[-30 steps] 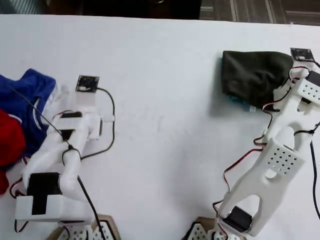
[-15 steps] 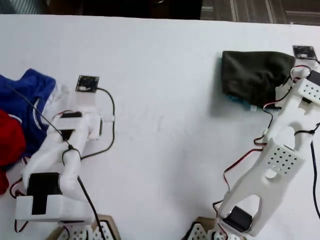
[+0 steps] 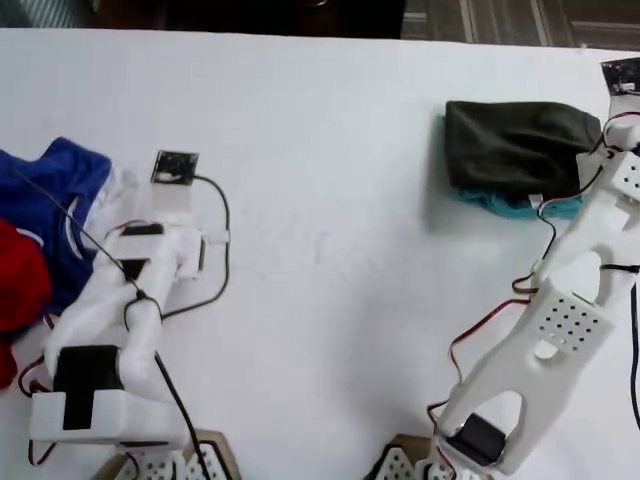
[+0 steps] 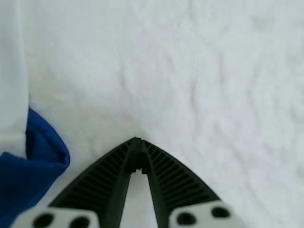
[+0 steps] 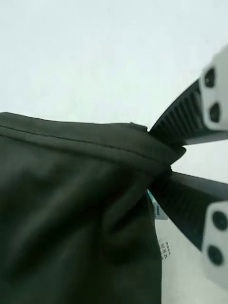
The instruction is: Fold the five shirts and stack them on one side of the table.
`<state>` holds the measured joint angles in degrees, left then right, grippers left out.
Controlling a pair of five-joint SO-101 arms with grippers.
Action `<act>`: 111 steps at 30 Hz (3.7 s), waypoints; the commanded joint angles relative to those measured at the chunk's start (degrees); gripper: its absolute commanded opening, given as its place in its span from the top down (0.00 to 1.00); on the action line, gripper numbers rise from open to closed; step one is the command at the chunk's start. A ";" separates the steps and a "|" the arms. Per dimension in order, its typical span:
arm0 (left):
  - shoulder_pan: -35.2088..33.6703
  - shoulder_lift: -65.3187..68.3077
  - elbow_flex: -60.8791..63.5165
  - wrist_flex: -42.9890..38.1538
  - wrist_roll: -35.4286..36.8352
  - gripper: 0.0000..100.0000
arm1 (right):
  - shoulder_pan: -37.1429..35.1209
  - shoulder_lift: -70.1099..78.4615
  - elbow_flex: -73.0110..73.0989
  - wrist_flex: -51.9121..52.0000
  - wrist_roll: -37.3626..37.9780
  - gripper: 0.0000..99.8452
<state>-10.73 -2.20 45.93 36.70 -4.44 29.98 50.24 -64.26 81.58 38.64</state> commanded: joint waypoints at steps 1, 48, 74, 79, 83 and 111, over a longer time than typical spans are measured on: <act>0.62 -0.09 -1.89 -0.62 0.18 0.97 | 1.19 -0.31 -2.37 -0.66 1.93 0.98; 0.62 0.00 -1.89 -0.62 0.18 0.97 | -18.07 2.33 -5.54 19.47 -15.47 0.98; 0.62 0.00 -1.89 -0.62 0.18 0.97 | -10.24 -31.08 17.76 19.82 -15.47 0.98; 0.62 0.00 -1.89 -0.62 0.18 0.97 | -13.14 -50.15 46.59 17.10 -12.40 0.98; 0.62 0.00 -1.89 -0.62 0.18 0.97 | -16.22 -62.99 71.65 4.53 -10.46 0.98; 0.35 -0.18 -2.42 -0.44 0.18 0.97 | -21.23 -83.82 133.98 -42.68 -10.55 0.98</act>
<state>-10.73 -2.20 45.93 36.70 -4.44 10.46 -31.96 69.45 40.18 27.91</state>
